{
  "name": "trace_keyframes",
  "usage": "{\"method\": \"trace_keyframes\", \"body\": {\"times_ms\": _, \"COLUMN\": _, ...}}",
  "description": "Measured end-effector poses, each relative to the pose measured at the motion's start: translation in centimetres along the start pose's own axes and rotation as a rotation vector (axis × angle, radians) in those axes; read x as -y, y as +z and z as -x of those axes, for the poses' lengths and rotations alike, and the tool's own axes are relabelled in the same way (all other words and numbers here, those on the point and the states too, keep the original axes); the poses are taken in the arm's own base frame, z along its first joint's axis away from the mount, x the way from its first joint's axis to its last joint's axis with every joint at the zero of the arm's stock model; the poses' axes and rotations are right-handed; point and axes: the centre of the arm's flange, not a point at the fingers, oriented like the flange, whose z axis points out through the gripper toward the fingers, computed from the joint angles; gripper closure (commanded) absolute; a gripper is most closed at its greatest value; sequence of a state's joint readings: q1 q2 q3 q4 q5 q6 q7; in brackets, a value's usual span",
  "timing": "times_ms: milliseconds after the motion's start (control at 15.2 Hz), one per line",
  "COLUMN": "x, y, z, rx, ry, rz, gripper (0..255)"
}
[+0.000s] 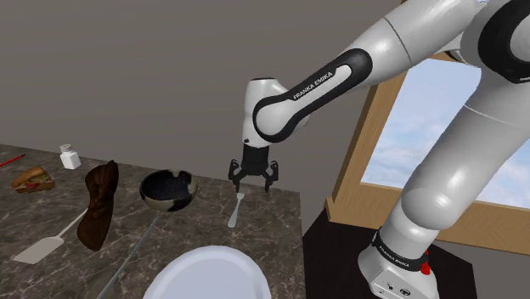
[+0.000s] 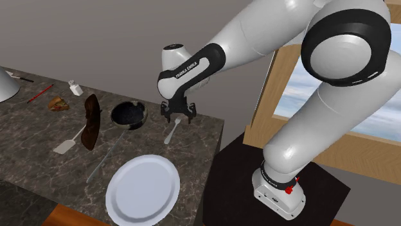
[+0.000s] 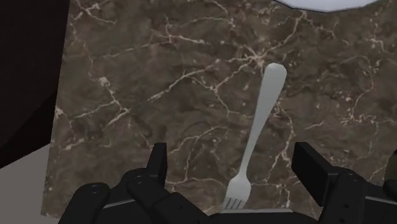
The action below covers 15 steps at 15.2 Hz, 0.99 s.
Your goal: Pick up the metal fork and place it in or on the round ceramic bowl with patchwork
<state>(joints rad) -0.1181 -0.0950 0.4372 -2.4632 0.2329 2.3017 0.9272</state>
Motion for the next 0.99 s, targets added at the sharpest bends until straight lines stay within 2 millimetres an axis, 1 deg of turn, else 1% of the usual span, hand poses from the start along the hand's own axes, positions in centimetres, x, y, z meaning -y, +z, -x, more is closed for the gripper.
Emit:
{"method": "trace_keyframes", "body": {"times_ms": 198, "x": 2.2, "y": 2.7, "z": -1.7, "rx": -0.001, "ry": 0.107, "rz": -0.018, "gripper": 0}}
{"method": "trace_keyframes", "body": {"times_ms": 264, "x": 2.9, "y": 3.4, "z": -2.5, "rx": -0.001, "ry": 0.144, "rz": -0.024, "gripper": 0}}
{"method": "trace_keyframes", "body": {"times_ms": 330, "x": 3.1, "y": 3.8, "z": -3.0, "rx": -0.001, "ry": 0.168, "rz": -0.028, "gripper": 0}}
{"method": "trace_keyframes", "body": {"times_ms": 462, "x": 3.4, "y": 5.0, "z": -3.4, "rx": -0.002, "ry": 0.186, "rz": -0.031, "gripper": 0}}
{"method": "trace_keyframes", "body": {"times_ms": 792, "x": 3.6, "y": 7.8, "z": -3.4, "rx": -0.002, "ry": 0.192, "rz": -0.032, "gripper": 0}}
{"method": "trace_keyframes", "body": {"times_ms": 990, "x": 3.7, "y": 8.4, "z": -3.5, "rx": -0.002, "ry": 0.192, "rz": -0.032, "gripper": 0}}
